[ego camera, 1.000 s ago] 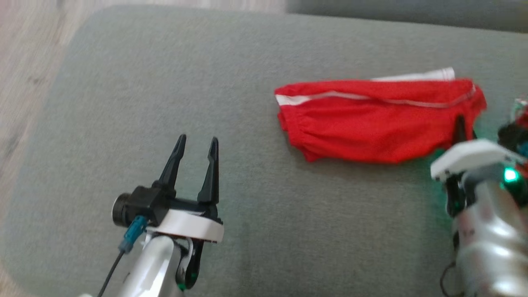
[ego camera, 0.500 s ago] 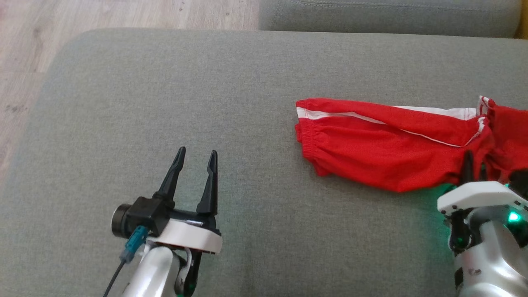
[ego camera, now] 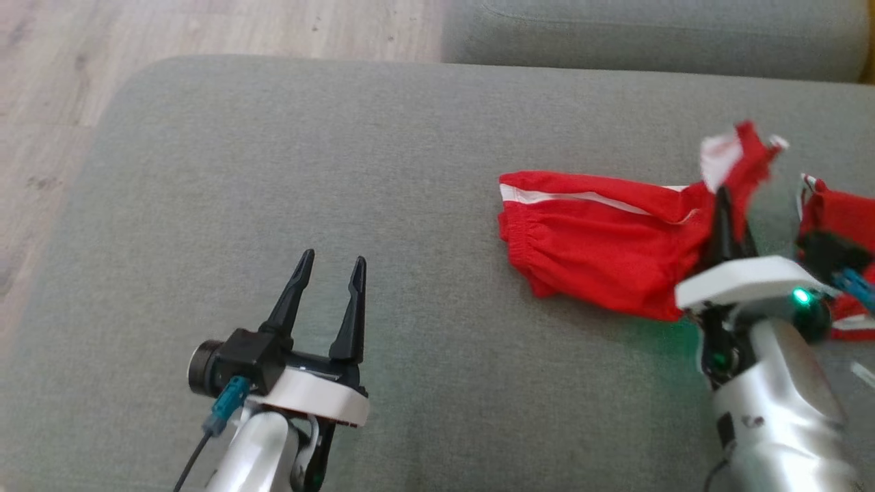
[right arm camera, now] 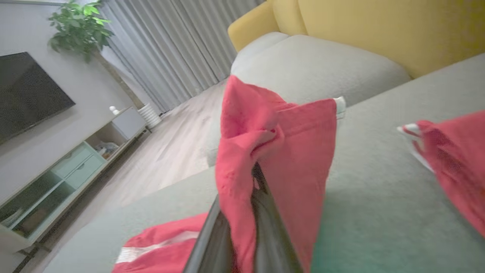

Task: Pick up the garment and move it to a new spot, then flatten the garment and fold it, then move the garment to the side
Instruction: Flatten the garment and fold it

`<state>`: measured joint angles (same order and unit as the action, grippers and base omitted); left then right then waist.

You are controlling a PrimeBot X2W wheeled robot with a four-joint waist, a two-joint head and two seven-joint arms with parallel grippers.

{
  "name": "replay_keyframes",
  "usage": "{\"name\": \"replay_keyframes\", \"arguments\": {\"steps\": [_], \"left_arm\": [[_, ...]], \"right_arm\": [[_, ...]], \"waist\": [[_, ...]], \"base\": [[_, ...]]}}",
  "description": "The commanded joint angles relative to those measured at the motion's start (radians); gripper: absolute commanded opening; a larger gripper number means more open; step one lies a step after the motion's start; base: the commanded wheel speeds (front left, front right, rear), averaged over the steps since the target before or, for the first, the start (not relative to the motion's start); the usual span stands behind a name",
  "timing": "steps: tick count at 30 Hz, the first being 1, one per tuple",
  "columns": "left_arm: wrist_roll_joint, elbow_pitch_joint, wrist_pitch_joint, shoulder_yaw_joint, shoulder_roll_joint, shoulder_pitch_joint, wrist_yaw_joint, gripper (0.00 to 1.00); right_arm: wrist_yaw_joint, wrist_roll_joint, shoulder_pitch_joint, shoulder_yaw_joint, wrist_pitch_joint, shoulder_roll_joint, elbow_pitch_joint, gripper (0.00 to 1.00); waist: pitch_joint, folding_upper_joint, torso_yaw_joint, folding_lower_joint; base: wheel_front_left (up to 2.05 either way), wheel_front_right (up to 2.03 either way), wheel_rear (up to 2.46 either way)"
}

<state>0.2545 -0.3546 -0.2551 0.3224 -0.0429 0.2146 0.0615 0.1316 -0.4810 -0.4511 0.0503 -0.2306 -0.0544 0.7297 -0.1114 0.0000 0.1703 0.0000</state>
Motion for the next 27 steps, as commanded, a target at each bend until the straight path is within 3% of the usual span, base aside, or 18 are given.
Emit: {"name": "replay_keyframes", "arguments": {"steps": [1, 21, 27], "left_arm": [[-0.001, 0.023, -0.007, -0.030, -0.007, 0.016, -0.002, 1.00], [0.001, 0.019, -0.007, -0.016, -0.007, 0.007, -0.007, 1.00], [0.002, 0.018, -0.007, -0.013, -0.007, 0.006, -0.009, 1.00]], "right_arm": [[-0.001, -0.015, -0.055, -0.081, -0.018, 0.004, -0.045, 0.00], [-0.001, -0.088, -0.107, -0.462, -0.020, 0.004, -0.023, 0.00], [-0.001, -0.091, -0.119, -0.586, -0.017, -0.019, 0.038, 0.00]], "waist": [[0.010, 0.0000, 0.017, 0.0000], [0.018, 0.0000, 0.125, 0.0000], [0.013, 0.0000, 0.135, 0.0000]], "base": [[0.00, 0.00, 0.00], [0.00, 0.00, 0.00], [0.00, 0.00, 0.00]]}}
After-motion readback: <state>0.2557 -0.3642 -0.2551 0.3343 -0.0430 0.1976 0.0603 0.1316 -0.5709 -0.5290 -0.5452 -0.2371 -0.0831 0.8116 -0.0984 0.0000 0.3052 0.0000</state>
